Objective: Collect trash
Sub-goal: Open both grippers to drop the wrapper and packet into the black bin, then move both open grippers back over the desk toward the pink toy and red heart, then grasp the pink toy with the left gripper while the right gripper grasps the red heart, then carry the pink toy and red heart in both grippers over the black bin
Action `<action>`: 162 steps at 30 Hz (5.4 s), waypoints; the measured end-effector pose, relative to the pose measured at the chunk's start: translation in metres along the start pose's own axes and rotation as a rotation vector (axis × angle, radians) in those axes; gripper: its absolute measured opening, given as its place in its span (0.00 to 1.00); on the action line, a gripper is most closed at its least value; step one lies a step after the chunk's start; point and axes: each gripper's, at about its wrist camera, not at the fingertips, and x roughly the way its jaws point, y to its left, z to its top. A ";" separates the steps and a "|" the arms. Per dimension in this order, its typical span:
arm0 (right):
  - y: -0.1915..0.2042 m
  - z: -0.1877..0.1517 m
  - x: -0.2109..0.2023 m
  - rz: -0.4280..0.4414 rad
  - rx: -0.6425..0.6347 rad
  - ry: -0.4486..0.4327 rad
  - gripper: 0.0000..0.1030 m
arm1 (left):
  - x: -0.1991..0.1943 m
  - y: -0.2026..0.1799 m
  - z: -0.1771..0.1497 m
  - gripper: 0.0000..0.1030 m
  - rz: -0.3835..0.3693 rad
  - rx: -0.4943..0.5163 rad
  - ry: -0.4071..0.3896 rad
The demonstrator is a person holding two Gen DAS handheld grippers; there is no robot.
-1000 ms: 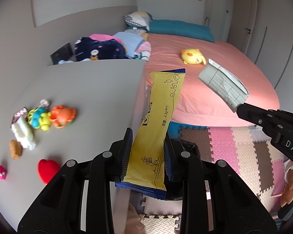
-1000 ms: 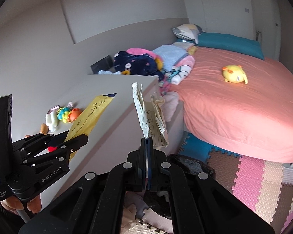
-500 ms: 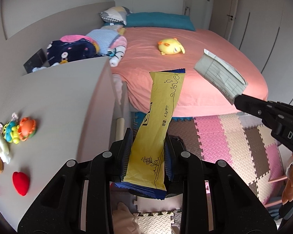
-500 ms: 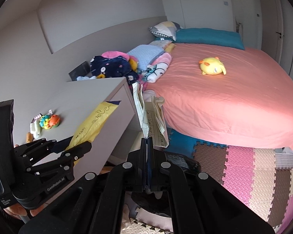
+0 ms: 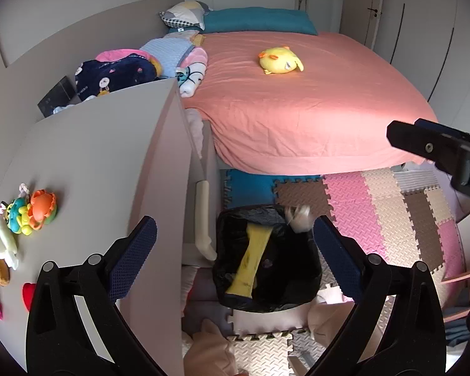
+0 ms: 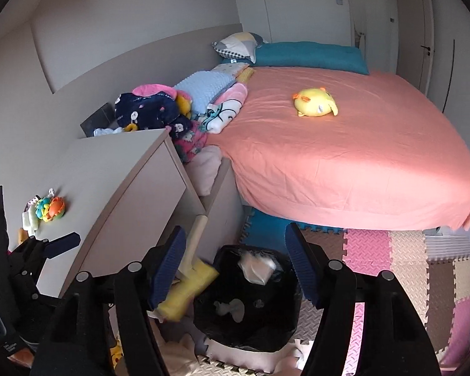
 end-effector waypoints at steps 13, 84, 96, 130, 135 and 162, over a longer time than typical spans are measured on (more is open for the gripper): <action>0.024 -0.006 -0.004 0.019 -0.036 -0.005 0.65 | -0.016 0.022 -0.012 0.94 0.012 -0.042 -0.019; 0.330 -0.085 0.050 0.346 -0.449 0.148 0.74 | -0.121 0.293 -0.178 0.94 0.362 -0.441 0.006; 0.353 -0.083 0.077 0.315 -0.481 0.175 0.74 | -0.105 0.339 -0.183 0.94 0.403 -0.502 0.026; 0.326 -0.071 0.055 0.343 -0.469 0.132 0.47 | -0.107 0.298 -0.166 0.59 0.411 -0.455 -0.004; 0.302 -0.065 0.043 0.331 -0.446 0.115 0.47 | -0.102 0.275 -0.148 0.59 0.376 -0.435 -0.021; 0.158 -0.026 0.007 0.203 -0.281 0.036 0.47 | -0.063 0.146 -0.050 0.60 0.187 -0.265 -0.069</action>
